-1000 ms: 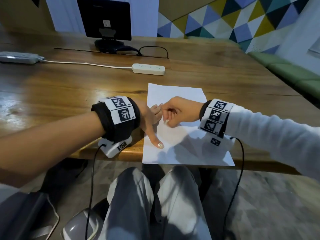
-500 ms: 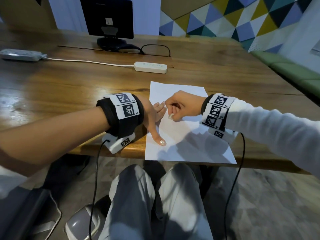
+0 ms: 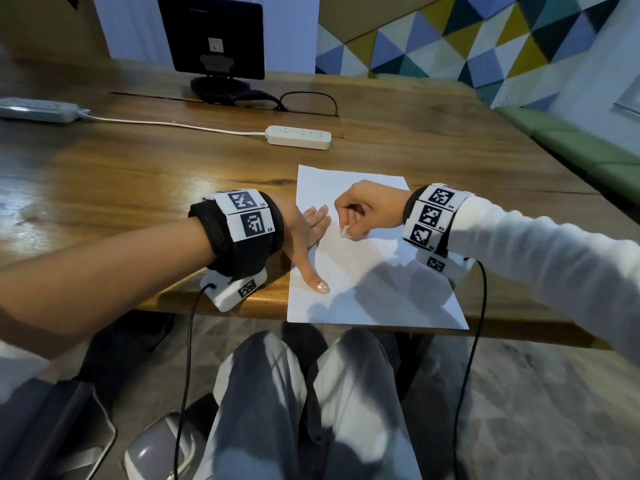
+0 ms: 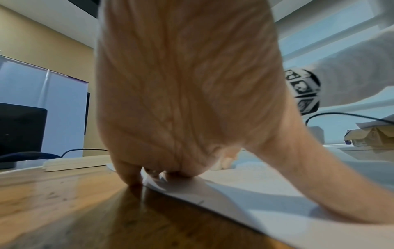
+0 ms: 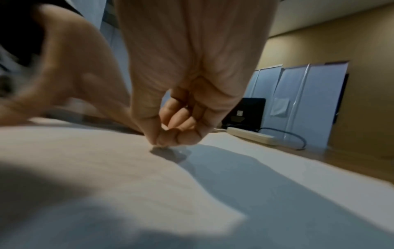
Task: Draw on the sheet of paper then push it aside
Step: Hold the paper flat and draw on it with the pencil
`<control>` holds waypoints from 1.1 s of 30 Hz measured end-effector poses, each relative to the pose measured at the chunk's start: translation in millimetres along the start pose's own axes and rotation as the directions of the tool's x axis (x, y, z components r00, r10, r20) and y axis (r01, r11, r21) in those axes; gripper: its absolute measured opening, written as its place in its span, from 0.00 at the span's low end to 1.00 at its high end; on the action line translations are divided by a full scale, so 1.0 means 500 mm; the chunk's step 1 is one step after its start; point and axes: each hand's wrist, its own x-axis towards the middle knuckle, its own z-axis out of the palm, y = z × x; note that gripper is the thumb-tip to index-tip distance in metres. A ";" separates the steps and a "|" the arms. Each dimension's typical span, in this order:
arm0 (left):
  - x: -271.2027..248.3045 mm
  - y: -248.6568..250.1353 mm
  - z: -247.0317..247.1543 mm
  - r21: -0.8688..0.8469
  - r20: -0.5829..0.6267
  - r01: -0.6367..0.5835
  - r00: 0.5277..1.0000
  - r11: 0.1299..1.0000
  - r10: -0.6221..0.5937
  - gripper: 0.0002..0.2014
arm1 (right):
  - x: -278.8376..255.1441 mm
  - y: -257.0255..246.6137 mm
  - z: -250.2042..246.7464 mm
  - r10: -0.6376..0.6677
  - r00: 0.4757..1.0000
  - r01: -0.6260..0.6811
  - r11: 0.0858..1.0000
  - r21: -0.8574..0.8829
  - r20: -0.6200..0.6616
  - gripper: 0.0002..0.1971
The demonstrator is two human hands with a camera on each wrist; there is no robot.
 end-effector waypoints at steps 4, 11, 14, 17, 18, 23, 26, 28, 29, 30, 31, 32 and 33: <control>0.003 -0.009 0.002 -0.032 0.000 -0.014 1.000 0.999 0.014 0.66 | -0.011 0.002 0.004 -0.011 0.991 -0.003 0.995 0.102 0.136 0.11; 0.004 -0.009 0.002 -0.031 0.006 -0.019 1.000 0.999 0.019 0.66 | -0.016 0.009 0.001 -0.003 0.992 -0.007 0.997 0.077 0.127 0.09; 0.004 -0.007 0.000 -0.017 0.008 -0.013 1.000 1.000 0.013 0.66 | -0.015 0.016 -0.008 0.029 0.997 -0.034 0.997 0.069 0.072 0.06; 0.001 -0.005 0.001 -0.020 0.001 -0.015 1.000 1.000 0.015 0.65 | -0.021 0.016 -0.002 0.013 0.998 -0.015 0.999 0.040 0.062 0.05; 0.001 -0.005 0.002 -0.024 0.002 -0.013 1.000 1.000 0.013 0.65 | -0.026 0.015 -0.001 0.005 0.996 -0.010 0.998 0.056 0.091 0.05; 0.006 -0.007 0.000 -0.026 0.015 -0.014 1.000 1.000 0.014 0.67 | -0.030 0.025 -0.003 0.018 1.000 -0.018 1.000 0.019 -0.001 0.06; 0.006 -0.008 0.001 -0.027 0.009 -0.019 1.000 0.999 0.019 0.66 | -0.042 0.019 0.003 -0.002 0.996 -0.001 0.999 0.038 0.090 0.07; 0.006 -0.006 0.001 -0.021 0.007 -0.020 1.000 1.000 0.020 0.66 | -0.042 0.026 -0.003 0.026 0.997 -0.030 0.998 0.054 0.071 0.06; 0.007 -0.006 0.001 -0.021 0.004 -0.018 1.000 1.000 0.018 0.66 | -0.039 0.028 -0.006 0.042 0.999 -0.043 0.998 0.045 0.026 0.06; 0.006 -0.006 0.001 -0.022 0.002 -0.017 1.000 1.000 0.017 0.66 | -0.036 0.028 -0.006 0.047 0.999 -0.046 0.998 0.032 -0.011 0.06; 0.006 -0.007 0.003 -0.021 -0.001 -0.019 1.000 1.000 0.019 0.66 | -0.036 0.028 -0.002 0.045 0.999 -0.044 0.999 0.025 -0.020 0.07; 0.006 -0.009 0.003 -0.020 -0.005 -0.021 1.000 1.000 0.021 0.66 | -0.039 0.026 0.003 0.041 0.999 -0.041 0.999 0.028 0.008 0.08; 0.007 -0.010 0.005 -0.019 -0.006 -0.022 1.000 1.000 0.022 0.66 | -0.044 0.023 0.007 0.032 0.998 -0.035 0.998 0.046 0.057 0.09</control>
